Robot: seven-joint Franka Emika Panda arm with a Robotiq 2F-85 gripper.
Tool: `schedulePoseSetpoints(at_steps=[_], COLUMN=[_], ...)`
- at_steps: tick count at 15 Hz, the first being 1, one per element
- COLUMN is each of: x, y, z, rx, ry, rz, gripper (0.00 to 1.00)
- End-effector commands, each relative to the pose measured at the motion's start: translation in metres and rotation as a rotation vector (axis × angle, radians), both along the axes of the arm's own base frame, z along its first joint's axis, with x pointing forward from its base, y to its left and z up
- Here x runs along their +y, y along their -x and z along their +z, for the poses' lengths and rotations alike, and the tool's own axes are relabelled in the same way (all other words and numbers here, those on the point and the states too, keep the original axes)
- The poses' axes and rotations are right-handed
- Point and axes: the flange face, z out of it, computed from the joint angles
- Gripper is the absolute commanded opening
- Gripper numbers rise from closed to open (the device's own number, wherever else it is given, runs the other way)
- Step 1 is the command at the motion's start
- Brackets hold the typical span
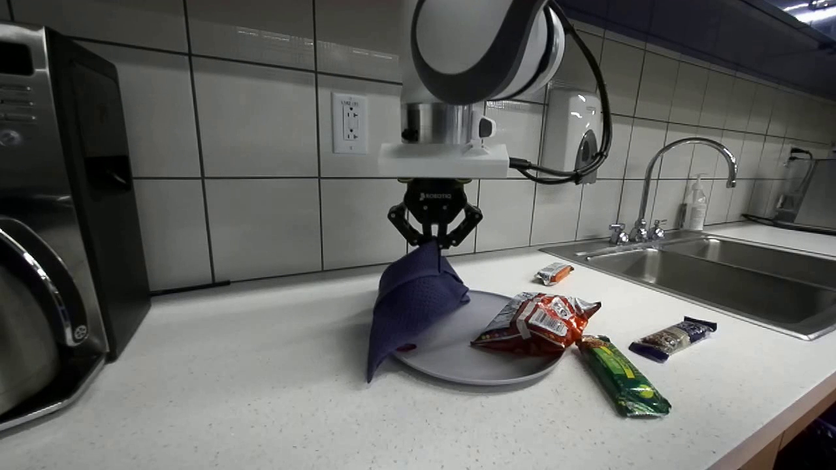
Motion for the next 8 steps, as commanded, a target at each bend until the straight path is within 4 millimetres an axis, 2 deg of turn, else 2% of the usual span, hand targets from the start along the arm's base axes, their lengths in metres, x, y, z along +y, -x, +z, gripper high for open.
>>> schedulePoseSetpoints(at_steps=[1,4,8], x=[0.027,0.054,0.088], y=[0.011,0.023,0.041], z=[0.035,0.055,0.068], rx=[-0.057,-0.084,-0.100], ry=[-0.011,-0.031,-0.056], rz=[0.104,0.194,0.311], gripper=[0.01,0.01,0.01])
